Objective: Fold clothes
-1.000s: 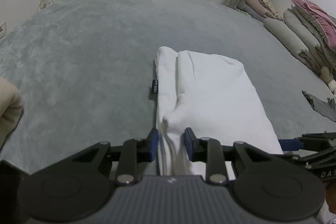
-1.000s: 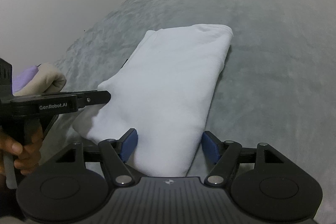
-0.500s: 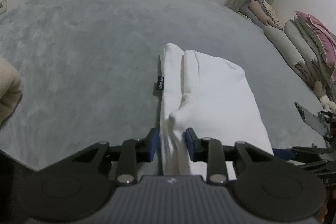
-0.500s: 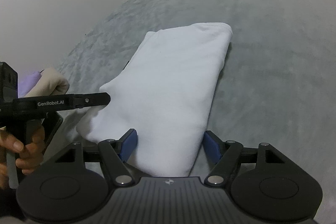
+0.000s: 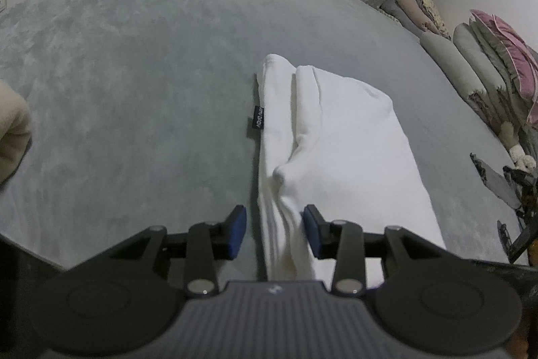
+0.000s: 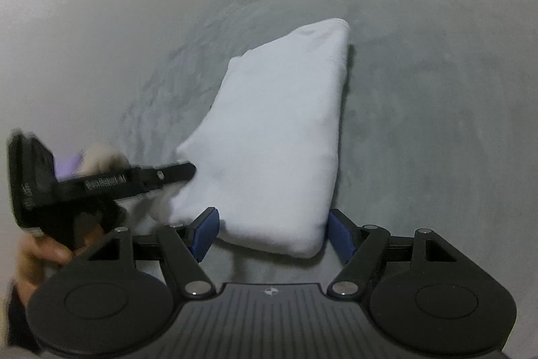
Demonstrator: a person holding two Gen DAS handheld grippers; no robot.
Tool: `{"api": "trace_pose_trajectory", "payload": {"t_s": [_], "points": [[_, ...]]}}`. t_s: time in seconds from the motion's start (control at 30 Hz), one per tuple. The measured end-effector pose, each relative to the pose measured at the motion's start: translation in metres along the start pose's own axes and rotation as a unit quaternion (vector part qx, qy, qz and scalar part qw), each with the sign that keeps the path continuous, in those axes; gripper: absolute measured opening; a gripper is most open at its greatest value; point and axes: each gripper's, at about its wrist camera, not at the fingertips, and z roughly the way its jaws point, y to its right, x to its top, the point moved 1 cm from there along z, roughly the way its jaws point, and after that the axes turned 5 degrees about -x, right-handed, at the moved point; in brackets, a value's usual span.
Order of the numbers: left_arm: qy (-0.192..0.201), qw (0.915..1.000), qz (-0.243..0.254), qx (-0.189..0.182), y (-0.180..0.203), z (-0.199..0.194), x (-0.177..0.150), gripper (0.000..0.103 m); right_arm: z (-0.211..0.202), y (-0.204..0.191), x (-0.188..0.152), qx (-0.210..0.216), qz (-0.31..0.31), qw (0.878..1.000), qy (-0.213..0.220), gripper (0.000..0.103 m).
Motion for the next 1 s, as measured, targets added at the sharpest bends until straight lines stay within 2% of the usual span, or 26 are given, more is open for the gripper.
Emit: {"api": "trace_pose_trajectory", "payload": {"t_s": [0.13, 0.27, 0.4, 0.47, 0.6, 0.67, 0.87, 1.0], "points": [[-0.006, 0.9999, 0.01, 0.01, 0.002, 0.003, -0.001, 0.036, -0.007, 0.015, 0.002, 0.05, 0.069, 0.996, 0.014, 0.07], [-0.006, 0.9996, 0.021, 0.018, 0.005, 0.004, -0.003, 0.036, -0.01, 0.015, 0.004, 0.075, 0.084, 0.993, 0.028, 0.069], [-0.006, 0.9996, 0.02, 0.017, 0.005, 0.004, -0.003, 0.037, 0.0, 0.016, 0.003, 0.056, 0.083, 0.995, 0.015, 0.069], [-0.005, 0.9995, 0.023, 0.02, 0.005, 0.005, -0.004, 0.037, 0.006, 0.018, 0.001, 0.05, 0.09, 0.995, 0.007, 0.061], [-0.004, 0.9995, 0.023, 0.021, 0.005, 0.005, -0.004, 0.037, 0.01, 0.013, -0.002, 0.038, 0.08, 0.996, 0.011, 0.057], [-0.004, 0.9995, 0.022, 0.02, 0.005, 0.005, -0.004, 0.037, 0.01, 0.014, -0.002, 0.04, 0.086, 0.995, 0.014, 0.056], [-0.004, 0.9995, 0.021, 0.021, 0.005, 0.006, -0.003, 0.037, 0.005, 0.013, -0.001, 0.082, 0.098, 0.992, 0.022, 0.056], [-0.003, 0.9994, 0.024, 0.024, 0.006, 0.007, -0.004, 0.037, 0.017, 0.009, -0.006, 0.058, 0.099, 0.993, 0.01, 0.056]]}}
